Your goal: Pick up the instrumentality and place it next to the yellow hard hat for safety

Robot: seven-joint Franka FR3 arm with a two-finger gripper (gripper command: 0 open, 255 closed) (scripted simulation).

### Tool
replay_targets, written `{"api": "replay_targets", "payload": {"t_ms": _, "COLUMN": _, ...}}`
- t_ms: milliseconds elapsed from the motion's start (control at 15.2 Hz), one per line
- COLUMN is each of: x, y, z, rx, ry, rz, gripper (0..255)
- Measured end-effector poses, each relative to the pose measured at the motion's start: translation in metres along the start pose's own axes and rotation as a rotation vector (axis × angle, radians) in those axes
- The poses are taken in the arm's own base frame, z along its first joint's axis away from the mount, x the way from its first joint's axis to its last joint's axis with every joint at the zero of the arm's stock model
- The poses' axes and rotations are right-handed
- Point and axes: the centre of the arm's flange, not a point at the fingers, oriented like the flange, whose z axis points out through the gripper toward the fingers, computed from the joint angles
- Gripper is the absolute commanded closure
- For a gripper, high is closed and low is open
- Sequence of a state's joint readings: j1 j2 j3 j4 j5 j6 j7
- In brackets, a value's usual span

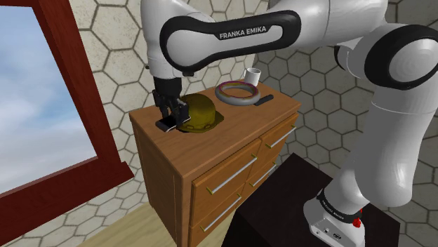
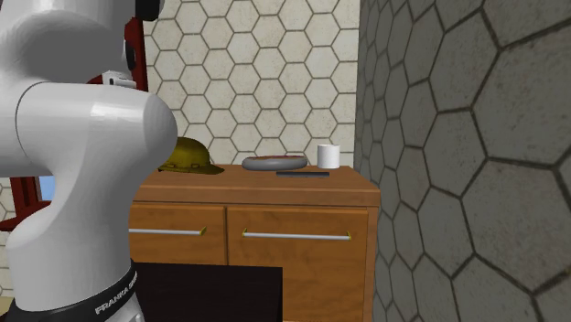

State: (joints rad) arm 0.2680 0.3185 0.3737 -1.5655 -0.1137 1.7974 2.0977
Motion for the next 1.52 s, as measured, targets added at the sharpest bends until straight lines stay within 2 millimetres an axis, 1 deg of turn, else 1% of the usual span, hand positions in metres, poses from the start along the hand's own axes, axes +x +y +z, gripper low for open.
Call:
{"api": "replay_targets", "payload": {"t_ms": 1386, "x": -0.004, "y": -0.007, "z": 0.111, "rx": 0.0, "ry": 0.0, "rz": 0.0, "gripper": 255}}
{"api": "replay_targets", "payload": {"t_ms": 1518, "x": -0.002, "y": -0.008, "z": 0.119, "rx": 0.0, "ry": 0.0, "rz": 0.0, "gripper": 255}}
